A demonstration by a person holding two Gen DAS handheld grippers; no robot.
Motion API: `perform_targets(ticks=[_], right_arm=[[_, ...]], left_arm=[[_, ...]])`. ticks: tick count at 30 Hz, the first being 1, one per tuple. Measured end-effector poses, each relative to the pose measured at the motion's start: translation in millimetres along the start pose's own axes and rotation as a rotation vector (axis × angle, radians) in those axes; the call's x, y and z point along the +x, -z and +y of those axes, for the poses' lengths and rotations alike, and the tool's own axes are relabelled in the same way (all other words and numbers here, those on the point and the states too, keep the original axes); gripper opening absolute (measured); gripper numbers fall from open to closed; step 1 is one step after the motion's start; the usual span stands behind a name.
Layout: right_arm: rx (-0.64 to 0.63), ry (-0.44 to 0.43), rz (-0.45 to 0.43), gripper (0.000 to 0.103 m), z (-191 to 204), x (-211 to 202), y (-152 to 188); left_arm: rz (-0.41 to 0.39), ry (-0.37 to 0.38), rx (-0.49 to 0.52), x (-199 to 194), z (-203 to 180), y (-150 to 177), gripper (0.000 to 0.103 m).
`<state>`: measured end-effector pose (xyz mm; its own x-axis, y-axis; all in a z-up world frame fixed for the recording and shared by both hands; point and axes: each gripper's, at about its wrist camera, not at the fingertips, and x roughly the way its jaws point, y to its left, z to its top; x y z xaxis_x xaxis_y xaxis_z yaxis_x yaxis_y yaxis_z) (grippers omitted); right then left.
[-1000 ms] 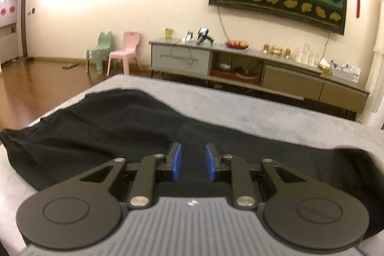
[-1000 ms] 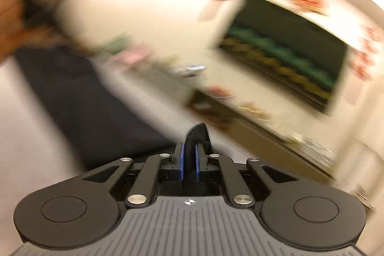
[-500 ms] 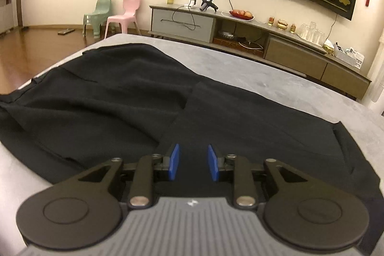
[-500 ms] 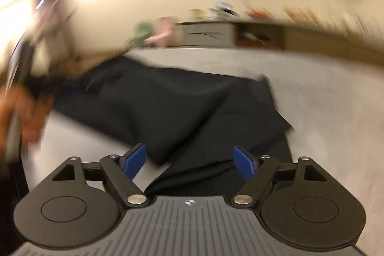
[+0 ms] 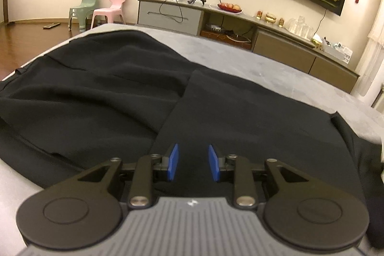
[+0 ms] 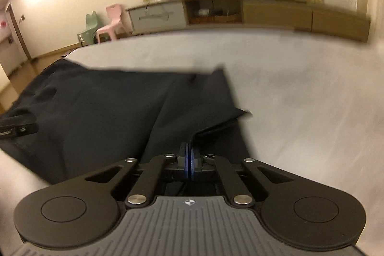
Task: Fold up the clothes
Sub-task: 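Smooth the garment flat with the left tool while the right tool grips the hem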
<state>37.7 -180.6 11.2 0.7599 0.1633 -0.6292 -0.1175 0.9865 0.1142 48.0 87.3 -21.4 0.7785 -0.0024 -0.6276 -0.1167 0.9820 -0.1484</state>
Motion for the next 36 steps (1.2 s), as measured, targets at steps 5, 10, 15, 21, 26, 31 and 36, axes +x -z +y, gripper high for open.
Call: perform_targets(ticks=[5, 10, 15, 21, 26, 31, 36], right_arm=[[-0.013, 0.465, -0.12, 0.005, -79, -9, -21], [0.2, 0.407, -0.116, 0.019, -126, -31, -5], [0.177, 0.18, 0.043, 0.025, -111, -8, 28], [0.171, 0.362, 0.039, 0.026, -133, -11, 27], [0.115, 0.182, -0.033, 0.029, -84, -33, 18], [-0.124, -0.093, -0.07, 0.057, 33, -28, 17], [-0.48, -0.279, -0.106, 0.069, 170, -22, 23]], left_arm=[[-0.009, 0.016, 0.007, -5, 1, -1, 0.028], [-0.009, 0.021, 0.038, -5, -6, 1, 0.029], [-0.004, 0.021, 0.1, -2, -22, 5, 0.029], [-0.032, -0.038, 0.151, -4, -30, 5, 0.038], [-0.022, -0.12, 0.05, -1, -6, -1, 0.06], [0.064, -0.065, -0.152, 5, 25, -9, 0.06], [0.157, 0.037, -0.257, 5, 52, -34, 0.061]])
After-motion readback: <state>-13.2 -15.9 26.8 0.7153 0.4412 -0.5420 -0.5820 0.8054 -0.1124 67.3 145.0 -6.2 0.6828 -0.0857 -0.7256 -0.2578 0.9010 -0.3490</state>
